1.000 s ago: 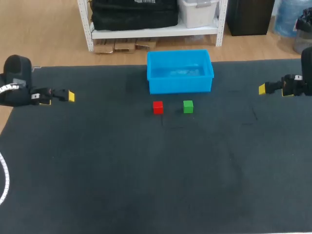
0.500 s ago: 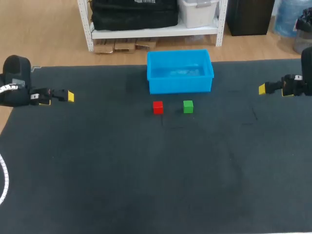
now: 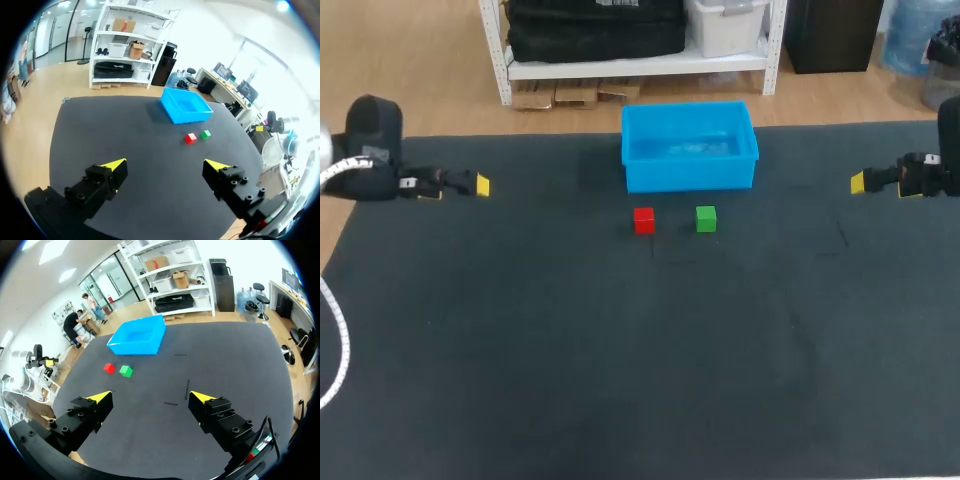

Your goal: Use the left arm to pick the red cube and place it into the blue plastic box first, then use the right arm to grasp the green cube and put it into the same blue plastic box after the first action is fully finished.

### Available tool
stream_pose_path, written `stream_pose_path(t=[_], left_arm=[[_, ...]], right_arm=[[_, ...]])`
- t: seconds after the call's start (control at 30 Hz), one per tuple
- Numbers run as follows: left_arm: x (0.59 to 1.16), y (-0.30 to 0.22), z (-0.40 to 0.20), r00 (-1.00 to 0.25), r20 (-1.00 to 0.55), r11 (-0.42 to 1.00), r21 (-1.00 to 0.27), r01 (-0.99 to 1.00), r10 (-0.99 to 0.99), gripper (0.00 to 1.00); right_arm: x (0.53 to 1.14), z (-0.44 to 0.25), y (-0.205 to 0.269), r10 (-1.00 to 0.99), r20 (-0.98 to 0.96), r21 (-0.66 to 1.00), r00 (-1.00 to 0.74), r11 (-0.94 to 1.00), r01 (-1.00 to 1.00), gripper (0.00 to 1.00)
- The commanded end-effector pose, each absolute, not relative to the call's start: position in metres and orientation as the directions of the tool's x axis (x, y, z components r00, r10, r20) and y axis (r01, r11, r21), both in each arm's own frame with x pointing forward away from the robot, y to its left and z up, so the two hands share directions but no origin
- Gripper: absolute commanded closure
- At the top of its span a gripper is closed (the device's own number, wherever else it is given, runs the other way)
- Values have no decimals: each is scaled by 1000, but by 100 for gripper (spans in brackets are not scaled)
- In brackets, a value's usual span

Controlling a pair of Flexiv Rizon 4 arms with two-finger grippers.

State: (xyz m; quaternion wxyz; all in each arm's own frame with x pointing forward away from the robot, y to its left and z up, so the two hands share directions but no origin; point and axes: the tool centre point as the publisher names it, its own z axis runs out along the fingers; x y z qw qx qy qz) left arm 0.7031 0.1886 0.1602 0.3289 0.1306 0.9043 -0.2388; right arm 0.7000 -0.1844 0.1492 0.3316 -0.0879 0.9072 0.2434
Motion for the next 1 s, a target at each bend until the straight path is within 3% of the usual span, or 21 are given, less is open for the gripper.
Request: stream_pose_path(t=[0.03, 0.23, 1.0], left_arm=[[714, 179, 164, -771, -624, 874, -300, 382, 123, 0], [722, 167, 168, -779, -595, 891, -224, 395, 196, 0], [741, 127, 170, -818, -529, 910, -186, 369, 224, 0]], right_arm=[[700, 149, -185, 1, -644, 384, -765, 866, -322, 0], [700, 149, -185, 1, -644, 384, -765, 866, -322, 0], [700, 149, -185, 1, -644, 384, -765, 866, -322, 0]])
